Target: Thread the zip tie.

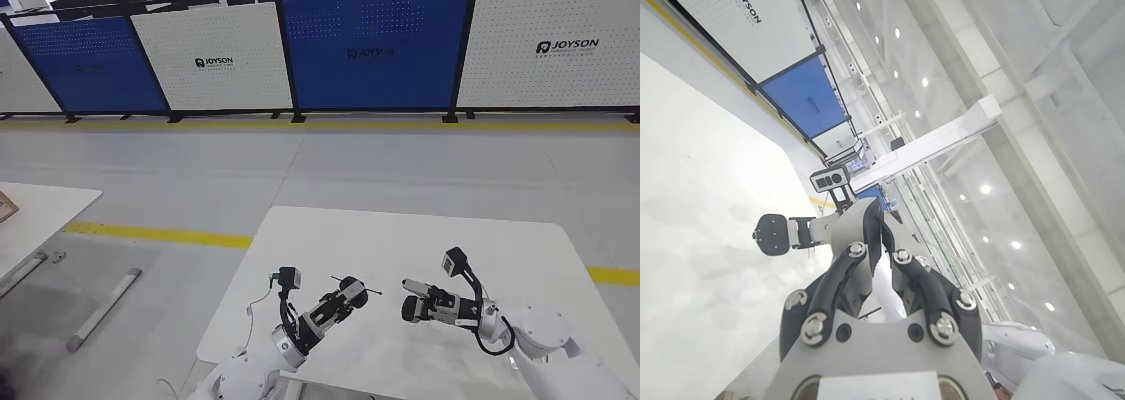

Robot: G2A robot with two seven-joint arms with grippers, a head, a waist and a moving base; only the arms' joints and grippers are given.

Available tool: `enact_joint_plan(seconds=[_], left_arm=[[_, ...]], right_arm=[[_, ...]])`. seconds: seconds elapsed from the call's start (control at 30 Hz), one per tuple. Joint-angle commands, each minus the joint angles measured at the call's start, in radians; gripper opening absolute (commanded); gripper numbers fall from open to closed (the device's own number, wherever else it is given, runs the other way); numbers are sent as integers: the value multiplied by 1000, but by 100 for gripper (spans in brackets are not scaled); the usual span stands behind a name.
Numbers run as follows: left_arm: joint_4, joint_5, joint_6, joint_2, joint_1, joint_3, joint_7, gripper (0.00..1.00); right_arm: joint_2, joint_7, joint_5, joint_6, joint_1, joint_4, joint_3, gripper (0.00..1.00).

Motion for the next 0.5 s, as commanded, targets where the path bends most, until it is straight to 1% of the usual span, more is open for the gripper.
enact_joint_plan(seconds=[0.0,0.07,0.1,0.2,0.23,0.27,0.3,0.33,0.47], left_arm=[[0,0,0,0,0,0,0,0],[29,3,38,-2,-15,17,-9,0],[55,12,66,-4,-38,31,-7,0],[106,32,98,-13,-84,77,10,0],[125,40,103,-17,-104,92,21,0],[139,44,103,-20,-115,102,30,0],[152,36,106,-22,-124,114,28,0],[156,33,108,-23,-128,118,27,0],[156,33,108,-23,-128,118,27,0]], right_arm=[[0,0,0,0,0,0,0,100],[0,0,0,0,0,0,0,100],[0,0,0,0,0,0,0,100],[0,0,0,0,0,0,0,100],[0,0,0,0,0,0,0,100],[0,0,0,0,0,0,0,100],[0,0,0,0,0,0,0,100],[0,0,0,0,0,0,0,100],[0,0,0,0,0,0,0,100]])
